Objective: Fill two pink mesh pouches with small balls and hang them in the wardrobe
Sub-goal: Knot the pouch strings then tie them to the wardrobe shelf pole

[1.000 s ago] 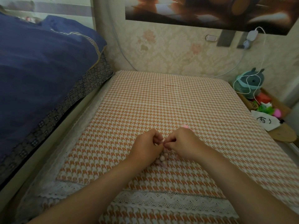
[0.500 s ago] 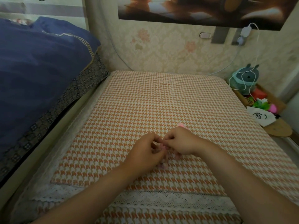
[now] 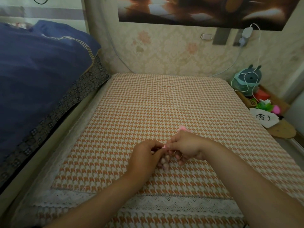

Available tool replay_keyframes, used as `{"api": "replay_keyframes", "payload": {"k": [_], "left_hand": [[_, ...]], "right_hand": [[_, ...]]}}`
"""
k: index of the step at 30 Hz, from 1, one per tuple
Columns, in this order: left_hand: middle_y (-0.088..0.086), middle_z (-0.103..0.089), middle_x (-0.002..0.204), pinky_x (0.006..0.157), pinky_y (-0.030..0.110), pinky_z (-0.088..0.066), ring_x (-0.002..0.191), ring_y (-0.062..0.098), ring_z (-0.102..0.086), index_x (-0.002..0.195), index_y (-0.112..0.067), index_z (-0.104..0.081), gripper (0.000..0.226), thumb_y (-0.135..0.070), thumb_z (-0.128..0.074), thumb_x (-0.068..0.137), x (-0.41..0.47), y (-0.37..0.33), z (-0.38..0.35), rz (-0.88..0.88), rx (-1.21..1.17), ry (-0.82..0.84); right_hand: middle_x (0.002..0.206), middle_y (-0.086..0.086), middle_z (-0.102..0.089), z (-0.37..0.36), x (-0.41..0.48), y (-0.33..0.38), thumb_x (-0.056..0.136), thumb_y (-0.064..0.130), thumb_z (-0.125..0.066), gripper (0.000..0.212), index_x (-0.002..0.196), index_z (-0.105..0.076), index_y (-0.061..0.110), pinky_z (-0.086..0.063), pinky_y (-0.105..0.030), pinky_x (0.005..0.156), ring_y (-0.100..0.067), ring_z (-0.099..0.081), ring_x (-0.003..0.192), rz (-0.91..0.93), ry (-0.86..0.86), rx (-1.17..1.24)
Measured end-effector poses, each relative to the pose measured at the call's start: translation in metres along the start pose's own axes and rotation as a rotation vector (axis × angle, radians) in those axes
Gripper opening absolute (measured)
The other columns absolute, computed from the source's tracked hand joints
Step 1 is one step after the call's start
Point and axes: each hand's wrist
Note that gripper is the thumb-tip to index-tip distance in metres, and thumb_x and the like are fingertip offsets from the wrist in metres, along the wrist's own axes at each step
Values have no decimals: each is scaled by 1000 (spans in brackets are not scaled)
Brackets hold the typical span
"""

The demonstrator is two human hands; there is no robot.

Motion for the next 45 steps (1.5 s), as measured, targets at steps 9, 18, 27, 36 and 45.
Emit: {"api": "replay_keyframes", "payload": {"k": [9, 18, 27, 36, 45], "left_hand": [[-12, -69, 79, 66, 10, -50, 78, -3, -63, 83, -20, -72, 9, -18, -68, 91, -1, 6, 0, 23, -12, -29], [-7, -64, 71, 62, 26, -53, 68, 6, -60, 72, -22, -60, 20, -15, -67, 89, -2, 8, -1, 70, 31, -51], [-5, -58, 69, 58, 35, -50, 65, 14, -55, 71, -19, -54, 21, -13, -66, 87, -9, 13, -6, 22, 21, -95], [-3, -63, 69, 59, 40, -55, 66, 17, -61, 75, -21, -55, 18, -20, -64, 91, -6, 12, -4, 81, 3, -45], [-6, -65, 75, 63, 37, -57, 65, 10, -63, 88, -23, -57, 9, -23, -57, 97, -1, 4, 3, 81, 81, 52]], "right_hand": [[75, -11, -69, 1, 0, -1, 97, 8, -68, 16, 104, -71, -6, -62, -34, 54, -14, -63, 52, 11, -45, -4], [74, -16, -66, -3, -4, -2, 95, 1, -69, 8, 101, -65, -1, -62, -36, 50, -16, -60, 45, -104, -95, -38], [68, -11, -67, -4, -10, -1, 90, 0, -74, 25, 113, -65, -5, -56, -27, 44, -10, -57, 41, -164, -28, -32], [68, -9, -68, -2, -7, -6, 93, 2, -71, 11, 101, -71, -5, -56, -26, 44, -10, -56, 45, -167, 0, -25], [88, -17, -72, -3, -8, -9, 98, 13, -68, 19, 107, -68, -4, -60, -33, 47, -19, -66, 55, -173, 13, -62]]}}
Point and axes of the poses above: each hand's wrist, its own x-axis towards the middle knuckle, its own z-axis out of the back of the hand, y = z × x
